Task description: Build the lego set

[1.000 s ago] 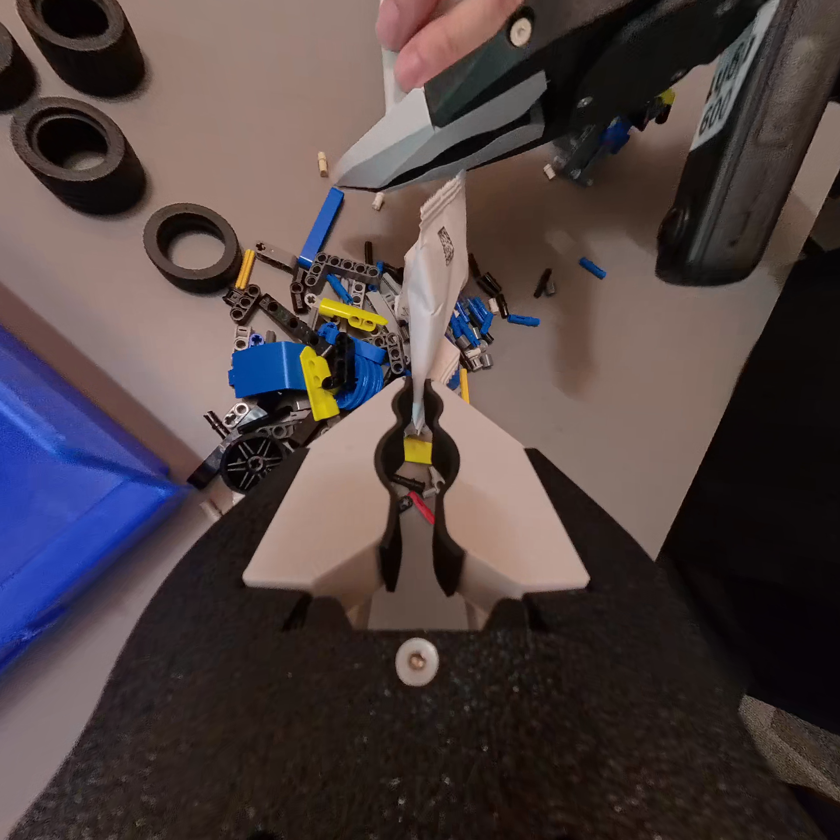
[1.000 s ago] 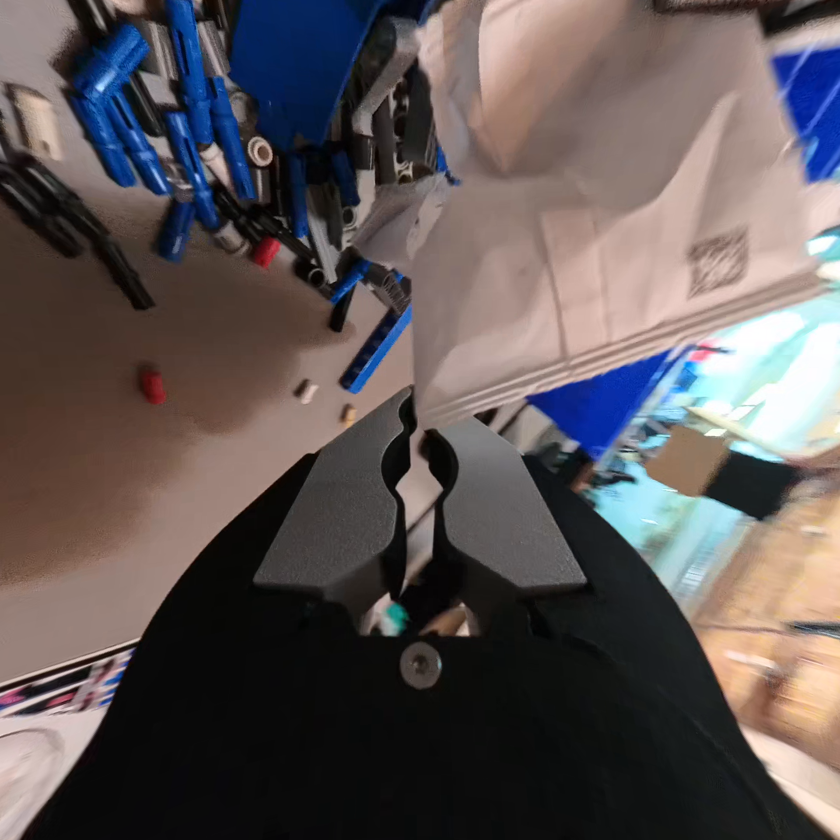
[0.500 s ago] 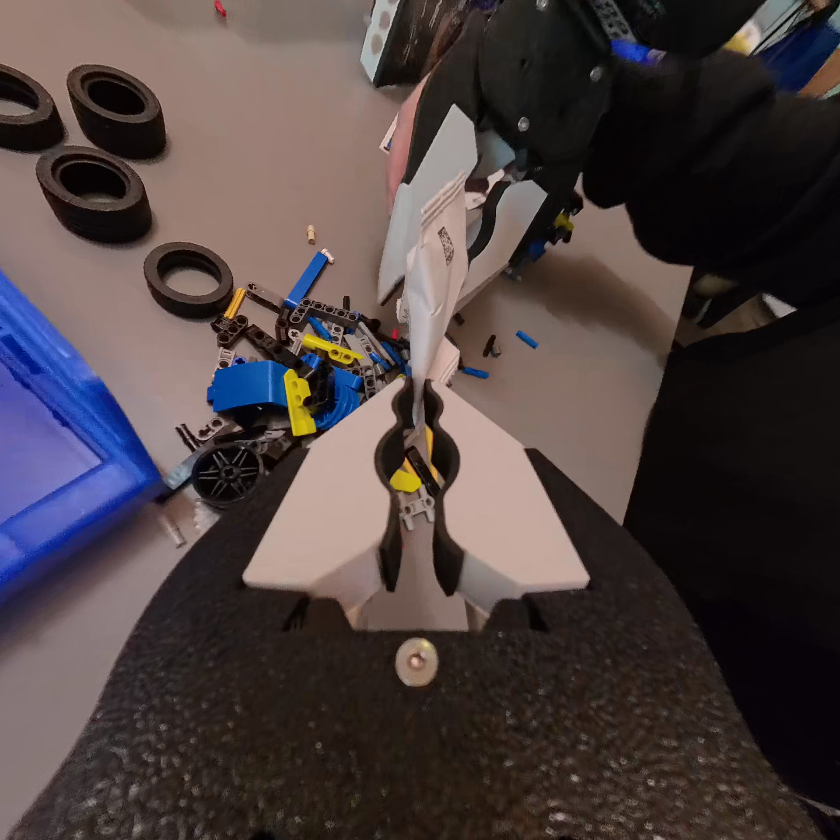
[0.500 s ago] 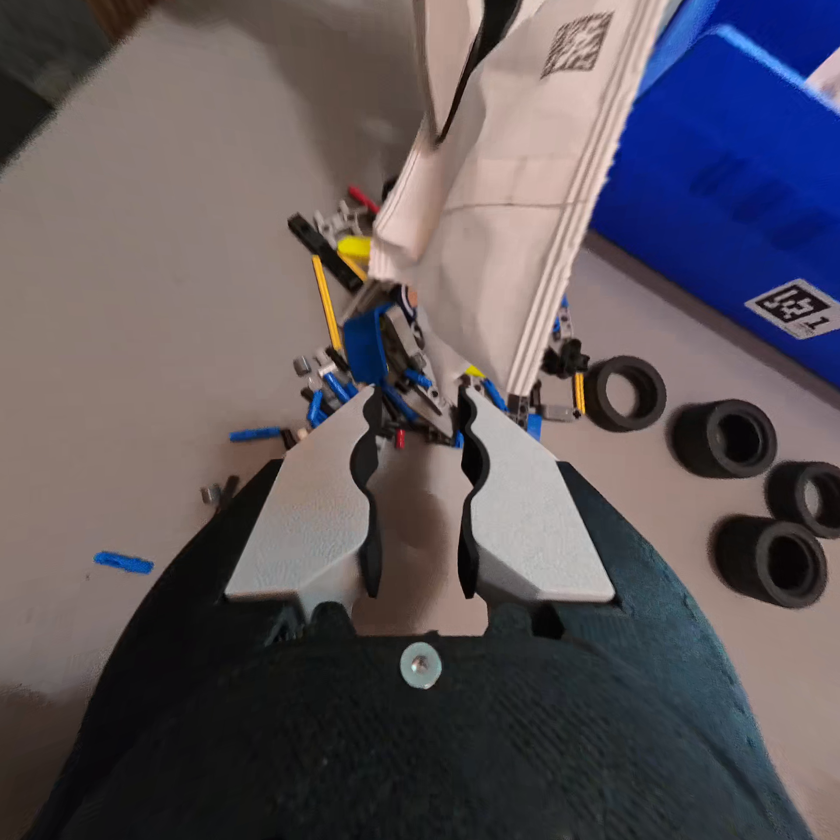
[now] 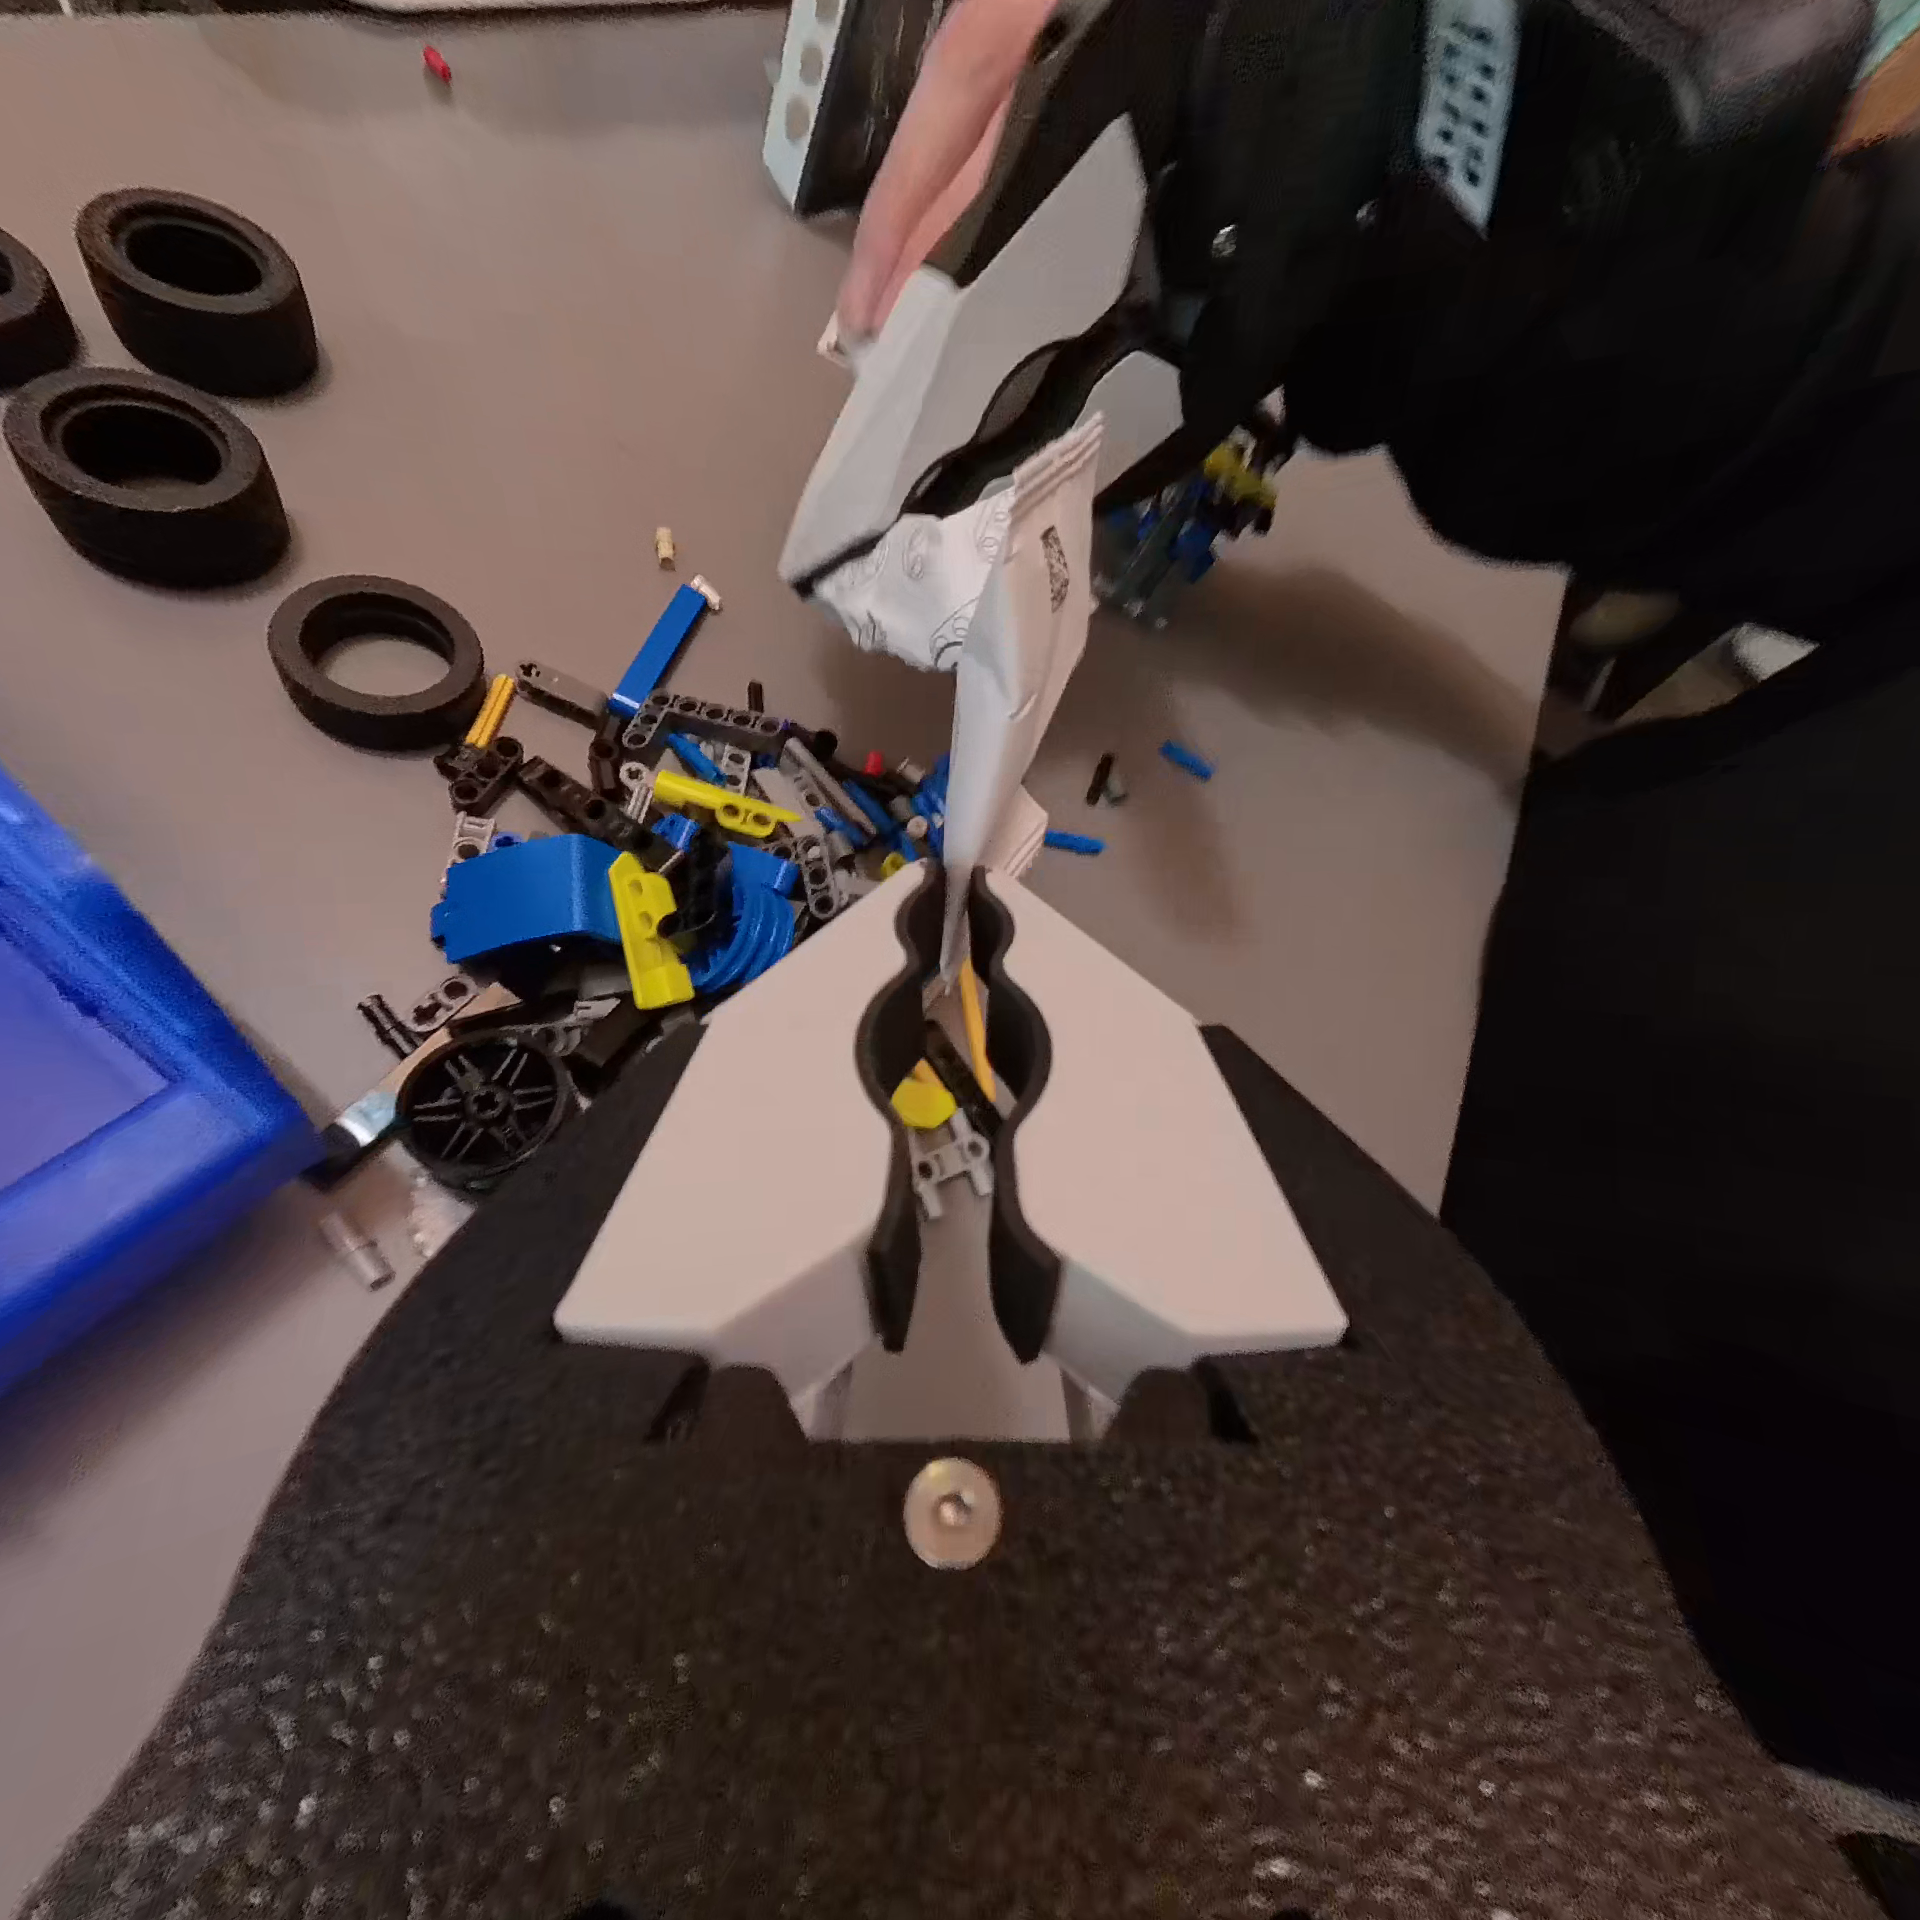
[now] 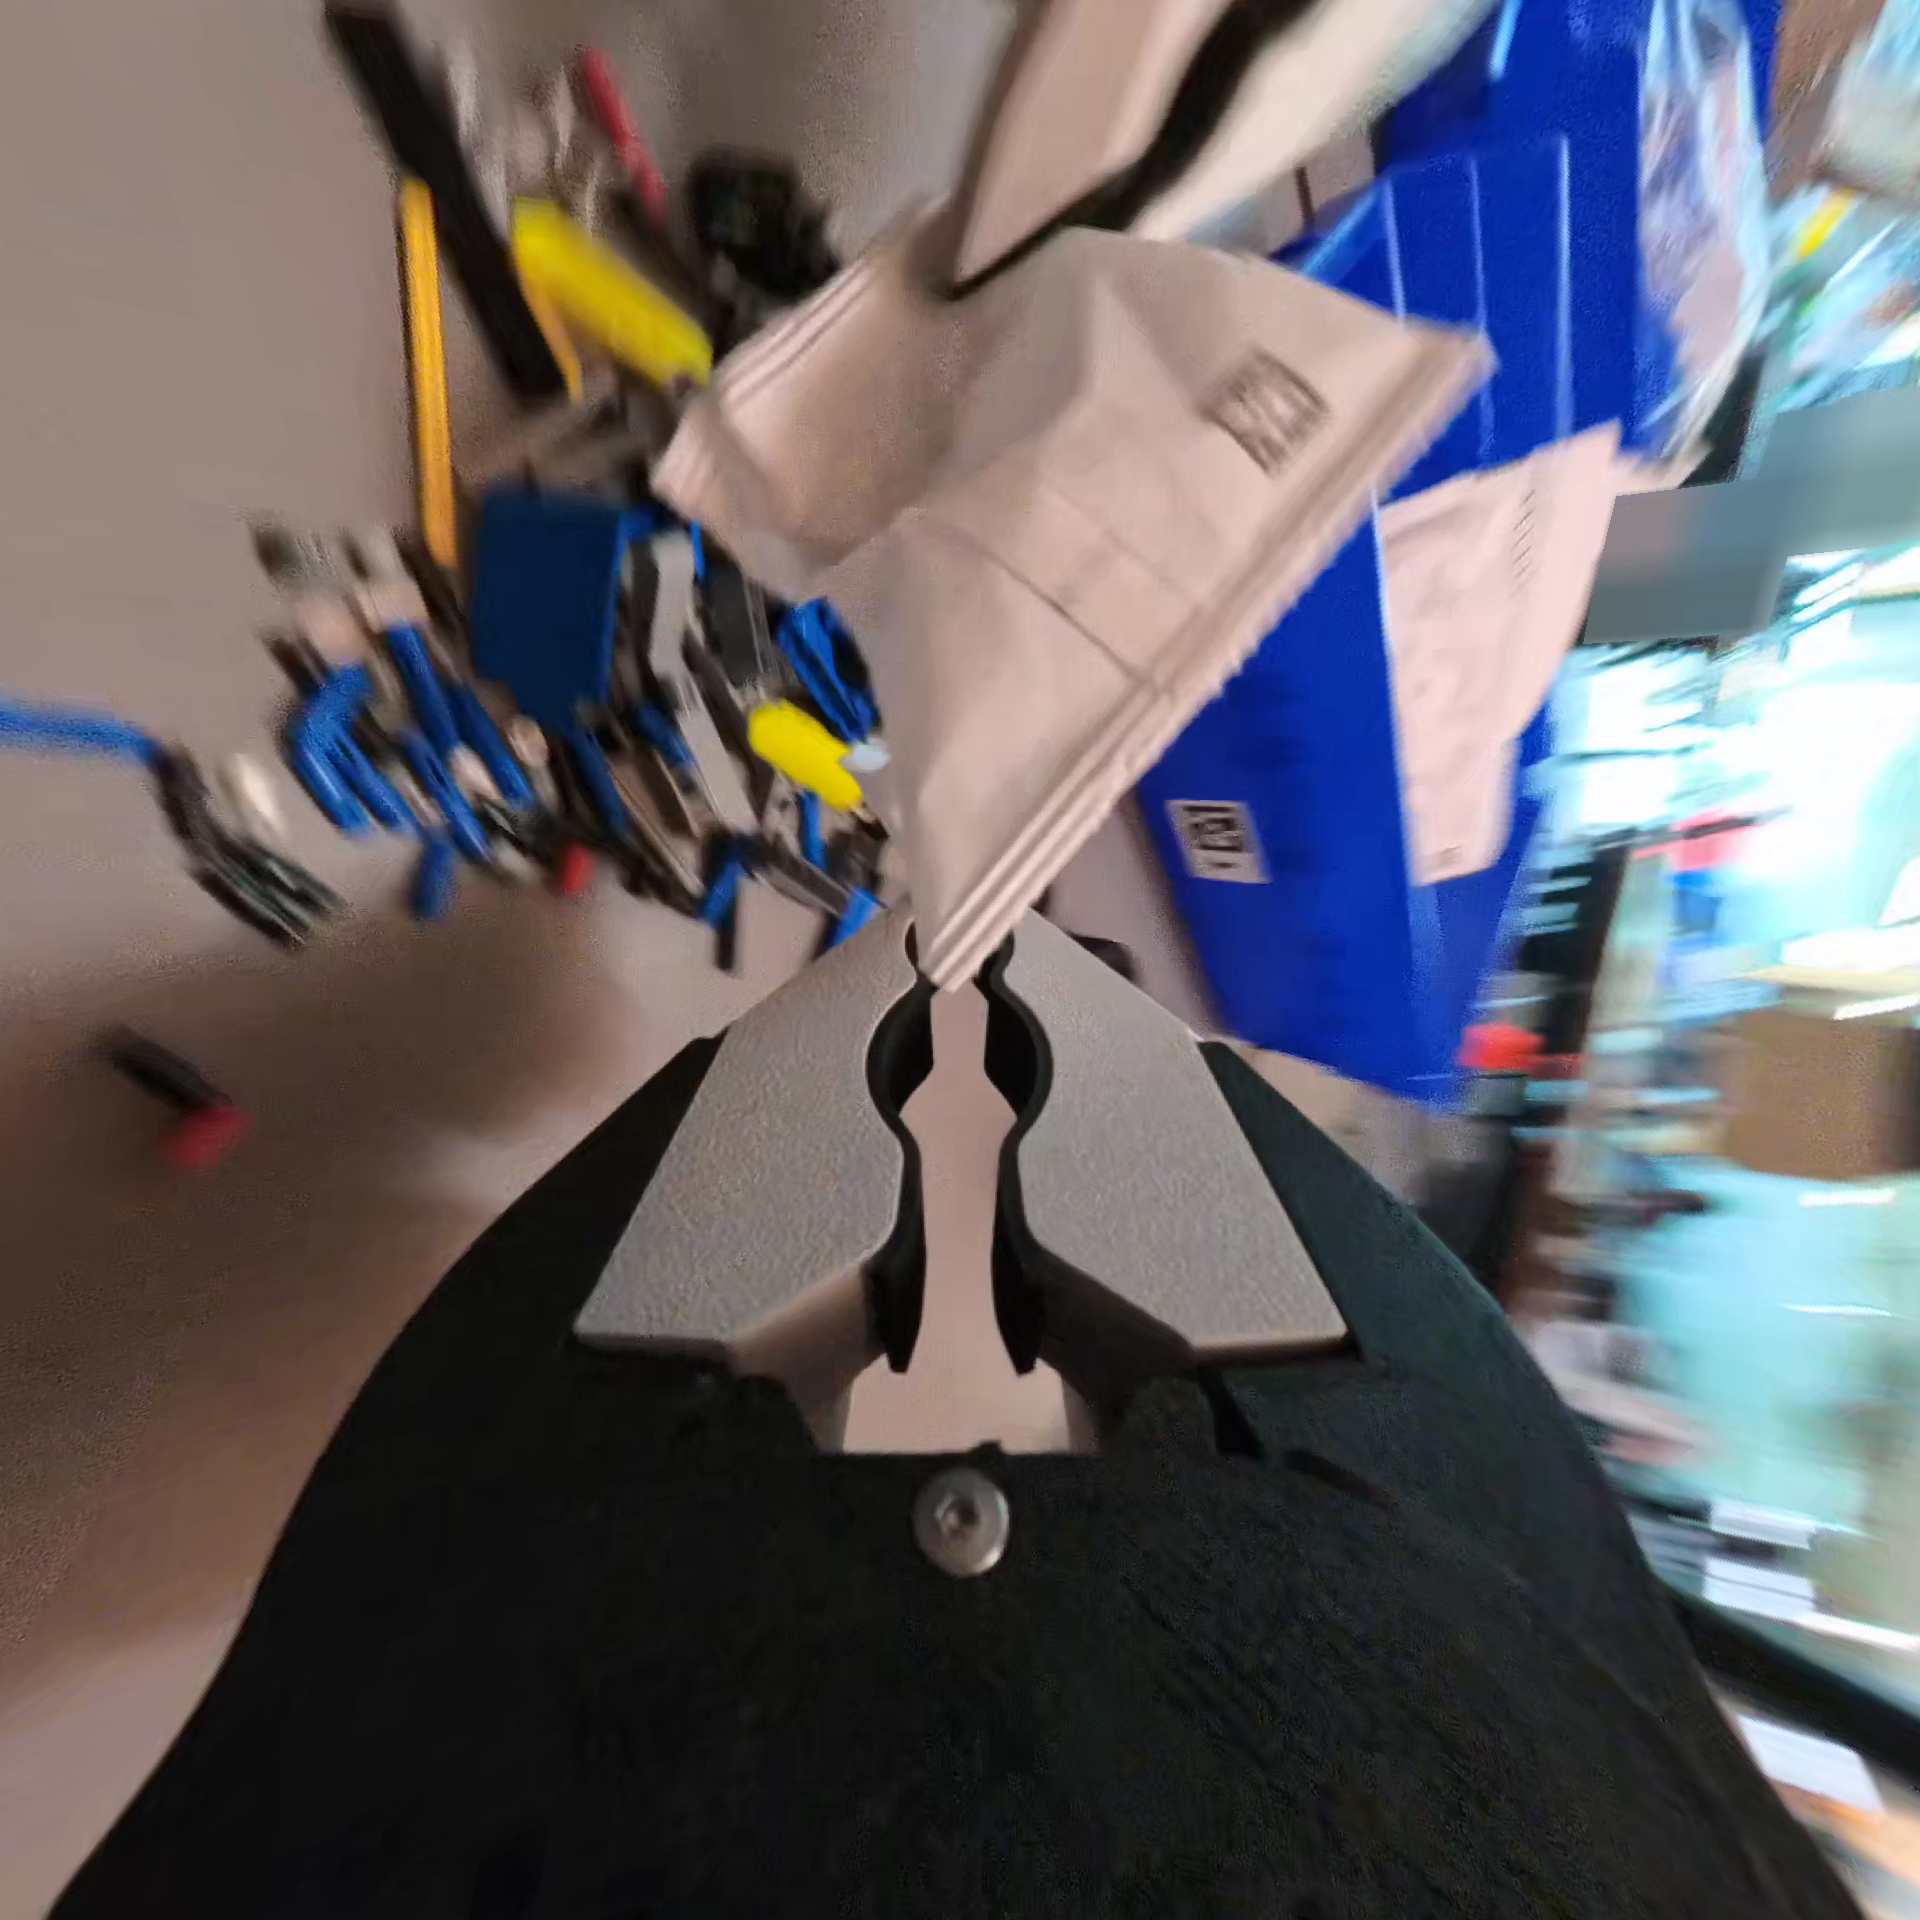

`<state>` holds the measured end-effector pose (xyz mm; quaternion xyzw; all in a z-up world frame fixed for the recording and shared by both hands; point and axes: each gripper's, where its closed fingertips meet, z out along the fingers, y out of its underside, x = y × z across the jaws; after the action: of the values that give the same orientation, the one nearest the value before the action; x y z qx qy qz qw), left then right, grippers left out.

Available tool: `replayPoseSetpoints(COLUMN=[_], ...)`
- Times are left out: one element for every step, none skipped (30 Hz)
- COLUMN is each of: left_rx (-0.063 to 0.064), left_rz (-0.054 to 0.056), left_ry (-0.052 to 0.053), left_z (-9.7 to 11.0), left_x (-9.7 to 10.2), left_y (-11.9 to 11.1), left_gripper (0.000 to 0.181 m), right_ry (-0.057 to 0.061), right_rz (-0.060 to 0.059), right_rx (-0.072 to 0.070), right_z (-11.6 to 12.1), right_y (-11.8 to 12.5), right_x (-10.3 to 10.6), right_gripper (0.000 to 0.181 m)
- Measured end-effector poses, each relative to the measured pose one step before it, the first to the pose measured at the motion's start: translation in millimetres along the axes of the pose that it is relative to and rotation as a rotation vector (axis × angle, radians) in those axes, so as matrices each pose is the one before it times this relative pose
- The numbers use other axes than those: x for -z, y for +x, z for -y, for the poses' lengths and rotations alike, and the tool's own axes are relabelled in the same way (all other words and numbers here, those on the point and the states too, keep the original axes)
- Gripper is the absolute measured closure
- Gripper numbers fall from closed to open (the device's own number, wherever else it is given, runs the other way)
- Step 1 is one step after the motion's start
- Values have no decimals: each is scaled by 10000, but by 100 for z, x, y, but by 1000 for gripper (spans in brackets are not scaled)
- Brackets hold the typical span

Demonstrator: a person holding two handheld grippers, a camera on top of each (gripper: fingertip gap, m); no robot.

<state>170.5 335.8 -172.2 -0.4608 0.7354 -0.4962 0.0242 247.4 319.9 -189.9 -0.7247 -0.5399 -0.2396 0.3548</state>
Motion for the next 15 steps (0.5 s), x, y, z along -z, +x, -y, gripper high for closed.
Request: replayPoseSetpoints(left_rx=[-170, -101, -46, -4, 50, 122, 210, 278, 295, 295, 310, 281, 202, 160, 93], left_rz=[226, 190, 181, 202, 145, 51, 23, 23, 13, -37, -83, -84, -53, -11, 1], left_ry=[-364, -380, -435, -423, -326, -254, -233, -217, -220, -204, -140, -127, -99, -9, 21], left_z=[-192, -157, -222, -229, -106, -35, -56, -76, -151, -183, -128, -146, -135, -38, 3], left_x=[-116, -150, -175, -172, -139, -121, -119, -128, -167, -193, -213, -218, -184, -65, 30], left_y=[-120, -57, -63, -119, -44, 46, 11, -65, -131, -101, -72, -80, -134, -159, -87], left_gripper=[180, 180, 180, 180, 180, 180, 180, 180, 180, 180, 180, 180, 180, 180, 180], right_ry=[-612, -448, -252, -193, -183, -156, -75, -45, 11, 6, -26, 15, -2, -26, 72], right_rz=[-605, -651, -611, -495, -512, -422, -195, -219, -118, -118, -132, -67, -118, -104, -106], right_rx=[1724, 1476, 1159, 985, 870, 610, 335, 275, 405, 546, 567, 362, 188, 243, 272], right_z=[-364, -206, -24, -35, -101, -118, -20, 92, 212, 244, 177, 137, 74, 82, 202], right_y=[390, 460, 387, 193, 223, 175, -78, -11, -140, -113, -3, 2, 128, 90, 81], right_x=[-29, -73, -72, -89, -71, -86, -124, -107, -114, -108, -116, -91, -63, -65, -21], right_gripper=[181, 181, 181, 181, 181, 181, 181, 181, 181, 181, 181, 181, 180, 178, 177])
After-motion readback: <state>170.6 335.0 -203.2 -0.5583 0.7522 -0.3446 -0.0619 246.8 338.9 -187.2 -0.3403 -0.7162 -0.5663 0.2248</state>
